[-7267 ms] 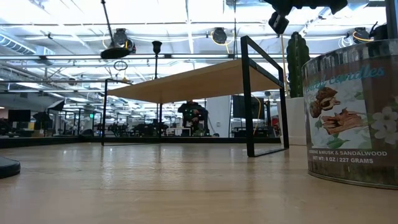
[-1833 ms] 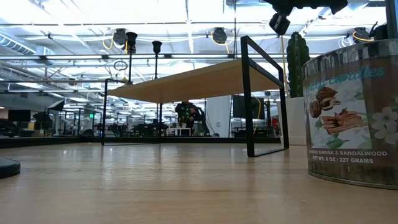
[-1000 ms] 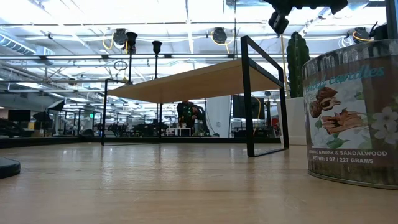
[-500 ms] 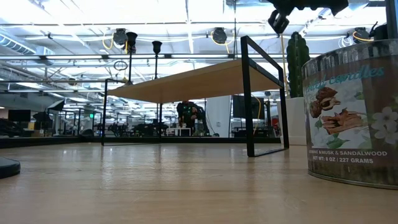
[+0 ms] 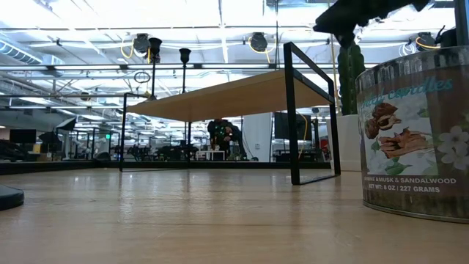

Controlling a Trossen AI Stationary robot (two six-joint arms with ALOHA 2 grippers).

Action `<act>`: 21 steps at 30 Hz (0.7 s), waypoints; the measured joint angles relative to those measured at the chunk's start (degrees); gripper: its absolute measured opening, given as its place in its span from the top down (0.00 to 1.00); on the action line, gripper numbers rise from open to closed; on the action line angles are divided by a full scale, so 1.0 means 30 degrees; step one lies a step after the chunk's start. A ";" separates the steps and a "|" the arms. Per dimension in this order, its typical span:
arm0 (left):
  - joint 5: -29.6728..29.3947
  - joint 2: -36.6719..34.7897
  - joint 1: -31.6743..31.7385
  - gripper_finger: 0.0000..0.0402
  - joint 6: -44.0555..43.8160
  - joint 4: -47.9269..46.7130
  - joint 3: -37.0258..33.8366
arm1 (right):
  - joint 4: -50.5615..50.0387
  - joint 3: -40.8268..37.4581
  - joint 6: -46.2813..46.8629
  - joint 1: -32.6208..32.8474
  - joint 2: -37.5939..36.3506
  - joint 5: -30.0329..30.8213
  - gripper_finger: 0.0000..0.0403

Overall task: Pick & Place candle stick holders
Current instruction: Put the black candle holder on the shelf

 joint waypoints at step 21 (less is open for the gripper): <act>0.0419 0.0000 0.0008 0.40 -0.0874 0.0874 0.0000 | 0.4924 -0.8767 0.2665 0.0000 -0.6840 0.2907 0.79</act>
